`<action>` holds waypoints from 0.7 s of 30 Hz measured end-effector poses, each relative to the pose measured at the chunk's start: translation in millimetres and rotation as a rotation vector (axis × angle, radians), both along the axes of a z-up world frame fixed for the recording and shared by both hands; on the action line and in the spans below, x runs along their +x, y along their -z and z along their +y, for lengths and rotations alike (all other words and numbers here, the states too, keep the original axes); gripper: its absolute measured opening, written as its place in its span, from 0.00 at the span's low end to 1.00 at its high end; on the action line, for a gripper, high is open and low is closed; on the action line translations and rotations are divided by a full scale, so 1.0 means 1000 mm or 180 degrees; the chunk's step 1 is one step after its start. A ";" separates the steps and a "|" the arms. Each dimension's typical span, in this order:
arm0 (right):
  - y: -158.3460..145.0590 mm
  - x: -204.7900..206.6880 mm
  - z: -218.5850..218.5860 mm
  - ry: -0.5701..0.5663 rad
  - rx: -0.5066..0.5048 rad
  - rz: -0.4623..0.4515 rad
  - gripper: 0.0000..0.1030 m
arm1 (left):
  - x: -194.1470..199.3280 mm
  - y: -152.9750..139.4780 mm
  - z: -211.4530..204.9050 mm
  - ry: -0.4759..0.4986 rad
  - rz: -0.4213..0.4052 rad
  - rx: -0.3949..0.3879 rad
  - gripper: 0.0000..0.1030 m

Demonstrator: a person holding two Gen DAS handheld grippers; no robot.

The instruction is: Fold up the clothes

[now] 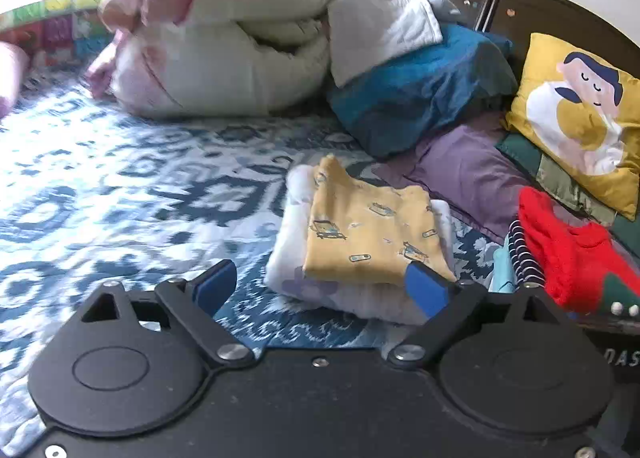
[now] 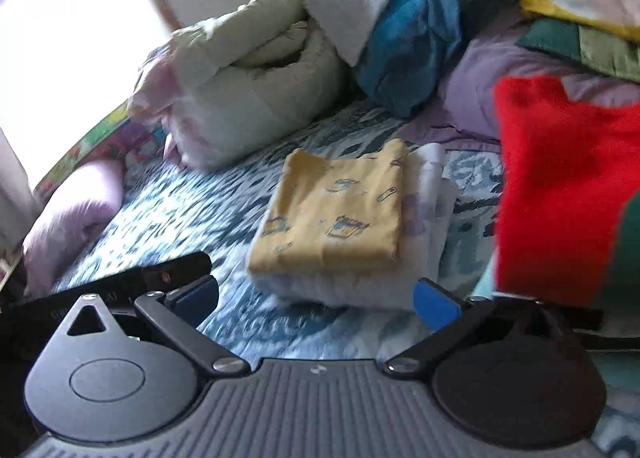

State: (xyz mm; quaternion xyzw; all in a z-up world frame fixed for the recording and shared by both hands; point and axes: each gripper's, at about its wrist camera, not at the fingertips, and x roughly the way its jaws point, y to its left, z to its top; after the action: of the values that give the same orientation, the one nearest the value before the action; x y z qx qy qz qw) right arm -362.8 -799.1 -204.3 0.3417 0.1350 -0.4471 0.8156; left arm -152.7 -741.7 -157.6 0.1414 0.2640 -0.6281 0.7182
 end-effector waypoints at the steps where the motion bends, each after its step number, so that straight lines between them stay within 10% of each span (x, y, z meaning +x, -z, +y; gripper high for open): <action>1: -0.007 -0.004 0.007 -0.0034 -0.0043 0.0053 1.00 | -0.005 -0.004 0.007 -0.0025 -0.0065 0.0000 0.95; 21: -0.058 -0.037 0.023 0.0069 0.0065 0.0655 1.00 | -0.068 -0.030 0.042 -0.0150 -0.0782 0.0142 1.00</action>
State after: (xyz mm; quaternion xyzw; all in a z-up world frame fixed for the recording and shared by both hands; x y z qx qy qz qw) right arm -399.6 -776.5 -146.0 0.3037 0.2190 -0.4872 0.7890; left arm -220.8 -699.4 -127.1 0.2269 0.1911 -0.5830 0.7564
